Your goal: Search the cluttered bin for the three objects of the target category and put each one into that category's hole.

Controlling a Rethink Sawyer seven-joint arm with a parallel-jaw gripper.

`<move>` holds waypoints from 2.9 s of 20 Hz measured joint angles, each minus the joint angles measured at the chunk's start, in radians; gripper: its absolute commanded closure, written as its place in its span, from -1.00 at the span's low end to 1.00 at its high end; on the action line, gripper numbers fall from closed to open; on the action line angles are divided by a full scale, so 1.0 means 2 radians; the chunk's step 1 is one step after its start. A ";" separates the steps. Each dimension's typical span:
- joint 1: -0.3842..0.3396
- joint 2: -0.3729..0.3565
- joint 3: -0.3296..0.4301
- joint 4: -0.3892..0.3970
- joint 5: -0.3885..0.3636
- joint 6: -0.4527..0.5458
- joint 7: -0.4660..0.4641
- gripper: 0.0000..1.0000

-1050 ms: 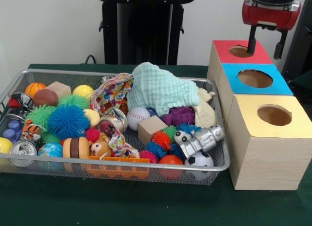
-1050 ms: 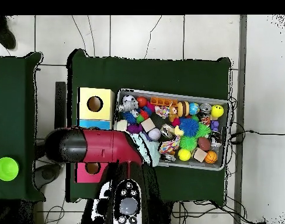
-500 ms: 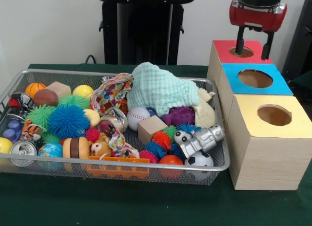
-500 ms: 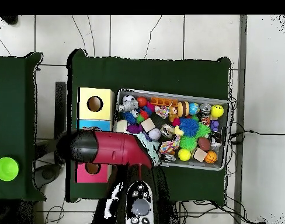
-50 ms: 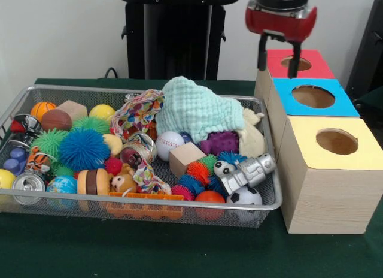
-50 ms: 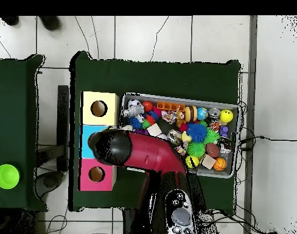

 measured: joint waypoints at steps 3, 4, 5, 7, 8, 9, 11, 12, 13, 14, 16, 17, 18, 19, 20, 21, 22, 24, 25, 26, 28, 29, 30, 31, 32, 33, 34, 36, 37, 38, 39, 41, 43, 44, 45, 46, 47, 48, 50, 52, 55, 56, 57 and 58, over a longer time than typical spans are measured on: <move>-0.038 -0.001 0.011 0.008 0.000 -0.021 0.000 -1.00; -0.055 0.001 0.016 0.010 -0.001 -0.033 0.000 -1.00; -0.073 0.005 0.020 0.011 -0.006 -0.047 0.000 -1.00; -0.096 0.013 0.024 0.011 -0.017 -0.069 0.000 -1.00; -0.105 0.017 0.026 0.011 -0.023 -0.077 0.000 -1.00; -0.115 0.024 0.028 0.011 -0.030 -0.088 0.000 -1.00; -0.131 0.037 0.031 0.009 -0.044 -0.104 0.000 -1.00; -0.141 0.048 0.034 0.008 -0.055 -0.115 0.000 -1.00; -0.154 0.064 0.038 0.005 -0.069 -0.129 0.000 -1.00; -0.161 0.078 0.042 0.002 -0.079 -0.137 0.000 -1.00; -0.169 0.094 0.045 -0.002 -0.090 -0.146 0.000 -1.00; -0.174 0.107 0.047 -0.007 -0.099 -0.151 0.000 -1.00; -0.175 0.114 0.047 -0.009 -0.103 -0.153 0.000 -1.00; -0.177 0.125 0.048 -0.013 -0.110 -0.155 0.000 -1.00; -0.178 0.133 0.049 -0.016 -0.115 -0.156 0.000 -1.00; -0.178 0.141 0.050 -0.018 -0.121 -0.155 0.000 -1.00; -0.178 0.153 0.052 -0.023 -0.129 -0.156 0.000 -1.00; -0.181 0.156 0.058 -0.031 -0.137 -0.157 0.000 -1.00; -0.183 0.156 0.060 -0.034 -0.140 -0.158 0.000 -1.00; -0.184 0.158 0.063 -0.039 -0.144 -0.158 0.000 -1.00; -0.186 0.160 0.067 -0.046 -0.150 -0.158 0.000 -1.00; -0.186 0.161 0.068 -0.049 -0.152 -0.158 0.000 -1.00; -0.186 0.162 0.070 -0.054 -0.157 -0.158 0.000 -1.00; -0.186 0.162 0.071 -0.056 -0.159 -0.158 0.000 -1.00; -0.186 0.163 0.072 -0.058 -0.162 -0.158 0.000 -1.00; -0.186 0.164 0.073 -0.061 -0.165 -0.158 0.000 -1.00; -0.186 0.164 0.073 -0.063 -0.167 -0.158 0.000 -1.00; -0.186 0.164 0.074 -0.067 -0.173 -0.158 0.000 -1.00; -0.187 0.165 0.075 -0.068 -0.175 -0.158 0.000 -1.00; -0.187 0.165 0.076 -0.070 -0.176 -0.158 0.000 -1.00; -0.189 0.166 0.078 -0.073 -0.179 -0.158 0.000 -1.00; -0.195 0.170 0.086 -0.079 -0.182 -0.160 0.000 -1.00; -0.199 0.173 0.093 -0.083 -0.184 -0.163 0.000 -1.00; -0.201 0.175 0.095 -0.085 -0.184 -0.164 0.000 -1.00; -0.207 0.180 0.101 -0.090 -0.187 -0.170 0.000 -1.00; -0.211 0.184 0.104 -0.093 -0.191 -0.174 0.000 -1.00; -0.213 0.185 0.106 -0.094 -0.192 -0.175 0.000 -1.00; -0.215 0.187 0.107 -0.095 -0.194 -0.177 0.000 -1.00; -0.225 0.193 0.116 -0.099 -0.203 -0.181 0.000 -1.00; -0.239 0.200 0.127 -0.105 -0.214 -0.182 0.000 -1.00; -0.257 0.209 0.136 -0.112 -0.229 -0.182 0.000 -1.00; -0.264 0.212 0.139 -0.113 -0.234 -0.182 0.000 -1.00; -0.277 0.218 0.145 -0.113 -0.245 -0.182 0.000 -1.00; -0.283 0.221 0.149 -0.113 -0.250 -0.181 0.000 -1.00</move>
